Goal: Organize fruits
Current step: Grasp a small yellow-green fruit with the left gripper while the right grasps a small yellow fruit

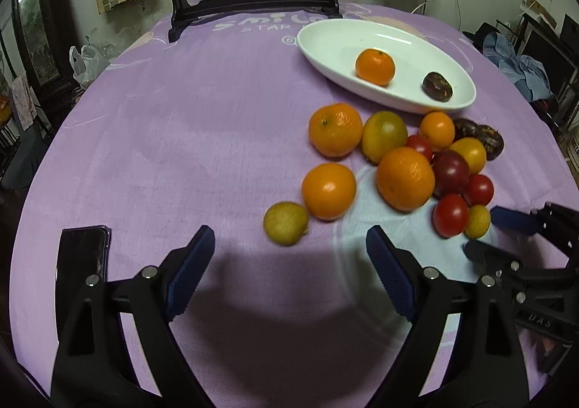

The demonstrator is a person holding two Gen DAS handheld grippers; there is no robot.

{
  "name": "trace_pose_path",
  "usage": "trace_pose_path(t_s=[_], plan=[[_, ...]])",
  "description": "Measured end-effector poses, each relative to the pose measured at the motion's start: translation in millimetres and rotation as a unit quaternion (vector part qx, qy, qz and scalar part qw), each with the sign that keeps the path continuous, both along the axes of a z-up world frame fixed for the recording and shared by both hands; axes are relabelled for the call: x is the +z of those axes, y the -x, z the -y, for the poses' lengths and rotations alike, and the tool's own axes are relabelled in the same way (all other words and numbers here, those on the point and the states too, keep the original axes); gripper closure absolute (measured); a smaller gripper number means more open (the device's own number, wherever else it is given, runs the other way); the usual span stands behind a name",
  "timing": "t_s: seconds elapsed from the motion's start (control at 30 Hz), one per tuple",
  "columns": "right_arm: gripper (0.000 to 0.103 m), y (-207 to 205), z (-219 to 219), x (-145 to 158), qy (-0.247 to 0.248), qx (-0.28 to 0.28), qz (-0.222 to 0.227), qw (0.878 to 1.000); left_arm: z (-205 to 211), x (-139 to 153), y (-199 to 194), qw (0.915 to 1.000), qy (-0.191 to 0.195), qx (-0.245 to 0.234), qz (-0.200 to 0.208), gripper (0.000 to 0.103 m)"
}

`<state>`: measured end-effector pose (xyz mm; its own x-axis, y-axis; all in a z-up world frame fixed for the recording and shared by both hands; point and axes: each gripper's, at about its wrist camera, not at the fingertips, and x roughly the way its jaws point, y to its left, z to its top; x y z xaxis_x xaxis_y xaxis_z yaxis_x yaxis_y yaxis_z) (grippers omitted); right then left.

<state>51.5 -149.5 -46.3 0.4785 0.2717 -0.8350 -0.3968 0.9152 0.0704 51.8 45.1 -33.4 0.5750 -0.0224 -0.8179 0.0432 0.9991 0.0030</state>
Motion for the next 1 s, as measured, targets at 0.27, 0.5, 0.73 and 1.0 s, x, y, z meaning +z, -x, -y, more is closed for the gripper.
trace_pose_path(t_s=[0.27,0.5,0.73,1.0], plan=[[0.068,-5,-6,-2,0.018,-0.021,0.014,1.0,-7,-7,-3,1.0,0.006,0.002,-0.007,0.016],[0.076,8,10,0,-0.007,-0.029,0.004,1.0,-9,-16,-14,0.9997,0.01,-0.003,-0.02,0.023],[0.076,17,27,3,-0.023,-0.035,0.004,0.999,-4,-15,-21,0.9997,-0.006,-0.022,0.0,0.074],[0.076,23,40,13,-0.028,-0.039,0.016,0.999,2,6,-5,0.9986,0.027,-0.045,-0.003,0.076]])
